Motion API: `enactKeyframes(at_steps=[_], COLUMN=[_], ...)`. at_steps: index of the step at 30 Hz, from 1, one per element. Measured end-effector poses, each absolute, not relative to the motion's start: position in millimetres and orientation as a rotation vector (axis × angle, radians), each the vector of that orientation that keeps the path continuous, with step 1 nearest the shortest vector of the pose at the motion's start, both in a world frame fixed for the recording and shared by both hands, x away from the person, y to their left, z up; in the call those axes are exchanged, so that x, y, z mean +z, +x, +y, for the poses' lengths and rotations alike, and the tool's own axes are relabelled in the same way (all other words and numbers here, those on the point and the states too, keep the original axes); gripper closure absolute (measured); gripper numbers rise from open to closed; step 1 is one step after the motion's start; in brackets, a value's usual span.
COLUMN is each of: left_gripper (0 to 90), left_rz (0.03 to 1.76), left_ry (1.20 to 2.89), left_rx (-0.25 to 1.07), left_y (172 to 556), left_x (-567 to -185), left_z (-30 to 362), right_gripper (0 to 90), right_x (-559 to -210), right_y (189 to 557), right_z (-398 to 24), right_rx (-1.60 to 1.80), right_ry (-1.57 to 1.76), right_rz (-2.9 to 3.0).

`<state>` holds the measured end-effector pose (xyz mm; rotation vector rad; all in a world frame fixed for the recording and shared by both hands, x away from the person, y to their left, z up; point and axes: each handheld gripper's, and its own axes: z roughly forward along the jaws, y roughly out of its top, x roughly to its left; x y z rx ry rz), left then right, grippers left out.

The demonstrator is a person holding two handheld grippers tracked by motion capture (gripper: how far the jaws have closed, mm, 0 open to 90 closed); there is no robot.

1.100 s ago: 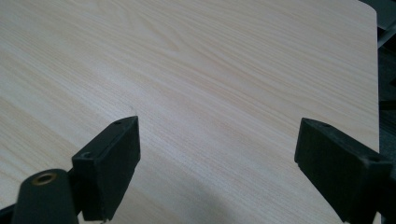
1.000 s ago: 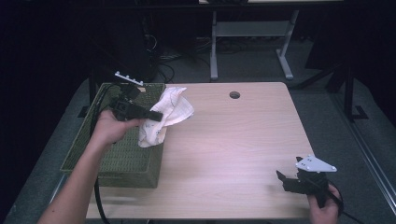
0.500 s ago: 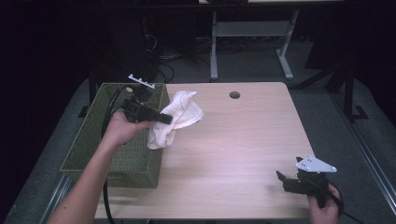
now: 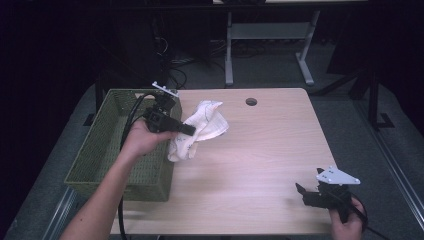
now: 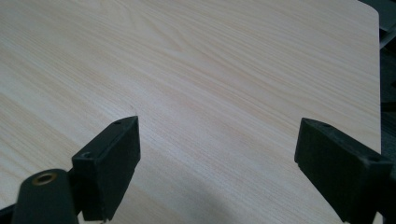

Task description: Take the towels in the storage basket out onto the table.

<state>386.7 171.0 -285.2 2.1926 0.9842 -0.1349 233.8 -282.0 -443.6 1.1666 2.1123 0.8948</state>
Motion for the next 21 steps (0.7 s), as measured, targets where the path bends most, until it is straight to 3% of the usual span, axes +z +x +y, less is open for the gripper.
enactKeyframes(at_steps=[21], left_gripper=[73.3], left_rz=[0.9], left_ry=[2.22], left_rx=[-0.178], left_y=[389.7], left_x=[-293.6], left_z=[128.5], right_gripper=[13.9], right_x=[-442.0], right_y=[232.3], right_z=[-283.4], right_rx=[0.902], right_ry=[1.167], right_rz=[2.105])
